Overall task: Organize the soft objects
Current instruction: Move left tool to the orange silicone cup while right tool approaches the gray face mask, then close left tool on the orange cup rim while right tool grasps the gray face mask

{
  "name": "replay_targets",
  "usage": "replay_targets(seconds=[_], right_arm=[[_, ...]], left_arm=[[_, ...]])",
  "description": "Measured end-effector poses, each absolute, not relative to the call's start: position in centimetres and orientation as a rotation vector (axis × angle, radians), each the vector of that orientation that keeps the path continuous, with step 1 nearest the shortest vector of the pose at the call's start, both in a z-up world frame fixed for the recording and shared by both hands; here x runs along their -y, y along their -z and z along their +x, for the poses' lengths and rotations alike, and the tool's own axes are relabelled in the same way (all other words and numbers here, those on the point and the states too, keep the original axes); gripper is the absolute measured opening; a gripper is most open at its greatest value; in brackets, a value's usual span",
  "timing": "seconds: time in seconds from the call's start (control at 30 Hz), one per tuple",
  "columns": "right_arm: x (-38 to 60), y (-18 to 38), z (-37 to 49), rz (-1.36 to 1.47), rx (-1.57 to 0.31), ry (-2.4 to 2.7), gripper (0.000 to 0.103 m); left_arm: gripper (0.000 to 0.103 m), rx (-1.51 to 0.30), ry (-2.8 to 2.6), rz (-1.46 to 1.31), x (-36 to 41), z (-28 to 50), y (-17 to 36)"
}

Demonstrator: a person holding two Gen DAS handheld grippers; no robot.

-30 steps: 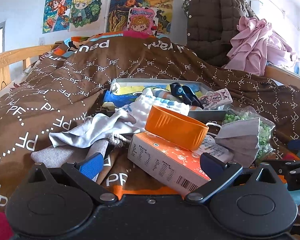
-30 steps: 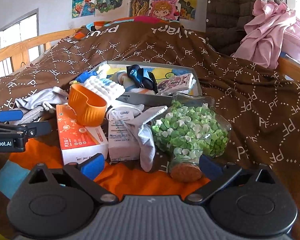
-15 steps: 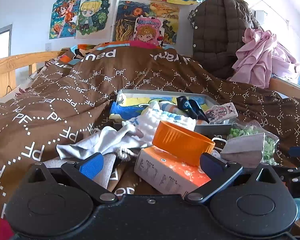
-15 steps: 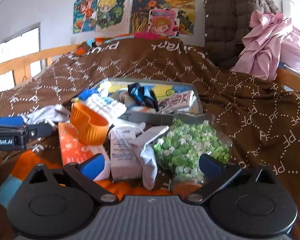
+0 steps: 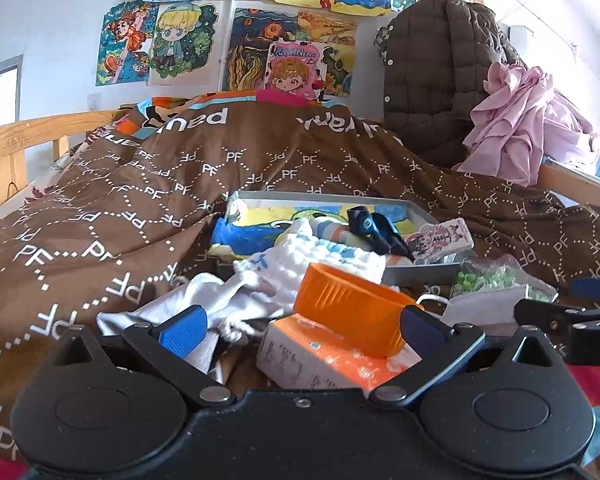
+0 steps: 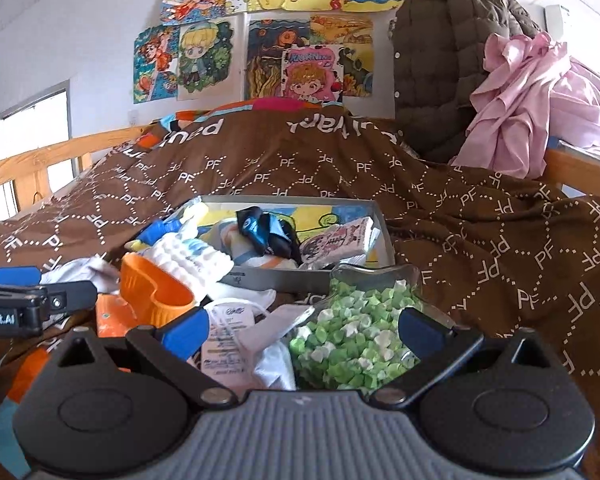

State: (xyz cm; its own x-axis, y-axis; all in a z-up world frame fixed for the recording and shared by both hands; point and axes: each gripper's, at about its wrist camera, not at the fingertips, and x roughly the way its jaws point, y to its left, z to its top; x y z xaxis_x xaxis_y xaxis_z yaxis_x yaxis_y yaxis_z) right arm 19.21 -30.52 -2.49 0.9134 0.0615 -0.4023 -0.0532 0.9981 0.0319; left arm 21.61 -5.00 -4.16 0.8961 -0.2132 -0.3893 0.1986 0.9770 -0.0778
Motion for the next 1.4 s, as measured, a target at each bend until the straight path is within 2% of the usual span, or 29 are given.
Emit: replay_targets(seconds=[0.5, 1.03, 1.13, 1.27, 1.4], right_arm=[[32.4, 3.8, 21.1, 0.003, -0.422, -0.087, 0.103], [31.3, 4.7, 21.0, -0.125, -0.484, -0.146, 0.101], [31.4, 4.9, 21.1, -0.125, -0.502, -0.154, 0.097], [31.2, 5.2, 21.2, -0.135, -0.502, -0.164, 0.093], [30.8, 5.2, 21.0, -0.149, -0.484, -0.189, 0.082]], left_arm=[[0.102, -0.399, 0.242, 0.008, 8.7, 23.8, 4.1], [0.102, -0.477, 0.255, 0.094, 12.0, 25.9, 5.8], [0.102, -0.480, 0.260, 0.120, 12.3, 26.0, 6.2], [0.094, -0.491, 0.271, 0.166, 12.9, 26.2, 6.7], [0.086, -0.488, 0.265, 0.198, 13.3, 26.3, 6.9]])
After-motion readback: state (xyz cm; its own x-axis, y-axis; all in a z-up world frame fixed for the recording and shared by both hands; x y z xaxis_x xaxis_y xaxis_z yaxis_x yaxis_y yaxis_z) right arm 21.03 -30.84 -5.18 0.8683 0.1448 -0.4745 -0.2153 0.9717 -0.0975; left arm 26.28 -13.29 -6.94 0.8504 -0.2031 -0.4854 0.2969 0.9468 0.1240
